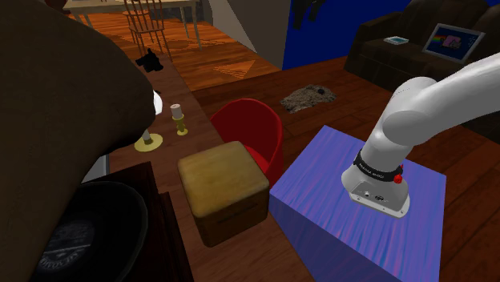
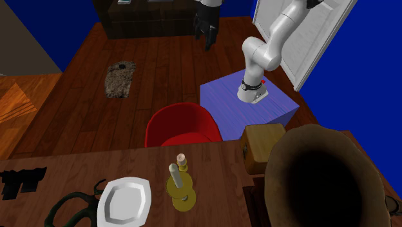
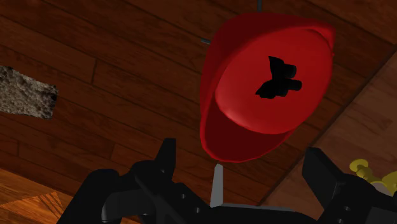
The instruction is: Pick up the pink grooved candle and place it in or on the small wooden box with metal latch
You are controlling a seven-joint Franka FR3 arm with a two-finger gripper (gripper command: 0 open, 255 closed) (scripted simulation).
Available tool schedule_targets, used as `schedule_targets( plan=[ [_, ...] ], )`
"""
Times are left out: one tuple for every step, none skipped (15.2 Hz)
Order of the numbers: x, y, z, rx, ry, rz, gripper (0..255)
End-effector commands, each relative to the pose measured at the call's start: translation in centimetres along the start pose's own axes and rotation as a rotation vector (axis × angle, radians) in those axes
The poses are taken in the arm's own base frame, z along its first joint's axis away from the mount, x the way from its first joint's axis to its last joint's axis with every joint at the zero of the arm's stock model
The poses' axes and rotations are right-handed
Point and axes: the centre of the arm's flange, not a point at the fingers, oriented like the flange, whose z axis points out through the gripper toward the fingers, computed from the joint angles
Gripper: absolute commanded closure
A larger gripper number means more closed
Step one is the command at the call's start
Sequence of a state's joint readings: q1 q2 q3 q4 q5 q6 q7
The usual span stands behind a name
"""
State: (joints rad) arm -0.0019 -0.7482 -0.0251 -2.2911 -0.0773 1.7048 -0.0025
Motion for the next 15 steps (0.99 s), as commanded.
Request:
schedule_targets(
  plan=[
    [0.0,0.0,0.0,0.0,0.0,0.0,0],
    [0.5,-1.0,0.7,-0.001,0.001,0.004,0],
    [0.9,-2.0,1.4,-0.001,0.001,0.007,0],
    [1.4,-3.0,2.1,-0.002,0.002,0.011,0],
    [1.9,-4.1,2.8,-0.003,0.003,0.014,0],
    [2.4,-5.1,3.5,-0.003,0.003,0.018,0],
    [2.9,-6.1,4.2,-0.004,0.004,0.021,0],
    [3.4,-7.1,5.0,-0.005,0.005,0.025,0],
    [3.9,-8.1,5.7,-0.005,0.005,0.028,0],
    [4.4,-9.1,6.4,-0.006,0.006,0.032,0],
    [4.9,-10.1,7.1,-0.006,0.007,0.035,0],
    [5.4,-11.1,7.8,-0.007,0.007,0.039,0],
    [5.9,-12.0,8.5,-0.008,0.008,0.042,0],
    [6.4,-13.0,9.2,-0.008,0.009,0.046,0],
    [7.0,-14.0,9.9,-0.009,0.009,0.05,0]
  ],
)
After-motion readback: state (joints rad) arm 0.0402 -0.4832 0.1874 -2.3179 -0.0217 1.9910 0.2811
